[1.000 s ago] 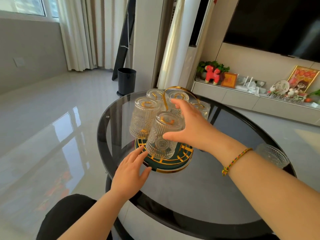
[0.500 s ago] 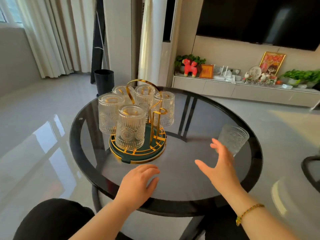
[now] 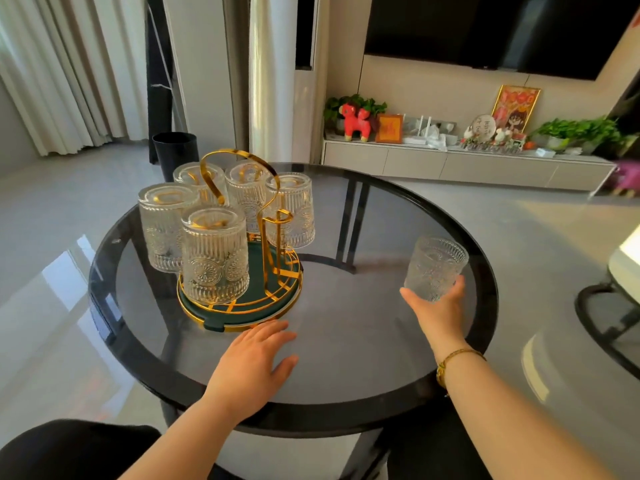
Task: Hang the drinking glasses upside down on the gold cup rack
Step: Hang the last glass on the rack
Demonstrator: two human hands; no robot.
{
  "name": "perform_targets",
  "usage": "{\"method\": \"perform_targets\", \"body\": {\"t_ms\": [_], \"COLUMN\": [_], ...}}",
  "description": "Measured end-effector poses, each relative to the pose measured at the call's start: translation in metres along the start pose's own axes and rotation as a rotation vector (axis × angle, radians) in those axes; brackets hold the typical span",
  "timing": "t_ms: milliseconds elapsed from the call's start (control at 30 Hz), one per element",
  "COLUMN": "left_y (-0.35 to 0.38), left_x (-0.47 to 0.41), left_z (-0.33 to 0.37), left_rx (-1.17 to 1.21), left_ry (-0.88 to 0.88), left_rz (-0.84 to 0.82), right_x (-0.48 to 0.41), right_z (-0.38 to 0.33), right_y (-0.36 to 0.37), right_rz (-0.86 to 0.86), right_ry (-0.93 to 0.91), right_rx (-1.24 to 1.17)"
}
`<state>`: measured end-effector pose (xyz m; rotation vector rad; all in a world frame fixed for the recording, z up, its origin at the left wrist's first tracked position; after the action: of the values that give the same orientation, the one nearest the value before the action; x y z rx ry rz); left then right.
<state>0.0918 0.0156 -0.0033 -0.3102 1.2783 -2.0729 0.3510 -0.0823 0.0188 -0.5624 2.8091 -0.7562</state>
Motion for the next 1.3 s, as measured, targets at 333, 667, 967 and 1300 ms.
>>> {"method": "perform_targets", "body": {"t_ms": [333, 667, 967, 1300], "left_y": [-0.001, -0.009, -0.047, -0.067], "left_x": [0.0, 0.015, 0.064, 0.026], "left_z": [-0.002, 0.003, -0.036, -0.068], "left_rx": [0.043, -0.009, -0.025, 0.113], "left_ry": [-0.011, -0.017, -0.089, -0.253], "left_rz": [0.031, 0.029, 0.376, 0.288], "right_x": [-0.012, 0.024, 0.062, 0.057], "right_z": [-0.005, -0.025, -0.096, -0.173], "right_y": [0.001, -0.01, -0.029, -0.039], "right_rz": [0.092, -0.124, -0.426, -0.465], "right_ry": [0.047, -0.159, -0.466, -0.567], "right_rx": [0.058, -0.083, -0.043, -0.038]}}
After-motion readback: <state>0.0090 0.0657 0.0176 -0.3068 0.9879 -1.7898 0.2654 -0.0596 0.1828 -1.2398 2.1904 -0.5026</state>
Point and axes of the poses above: each hand's wrist, its own x-axis away from the middle knuckle, its own y-axis out of the palm, z = x × y, the point moved 3 cm from there along -x, towards the middle knuckle, and after that the axes turned 5 degrees about x, right-handed, at the moved point
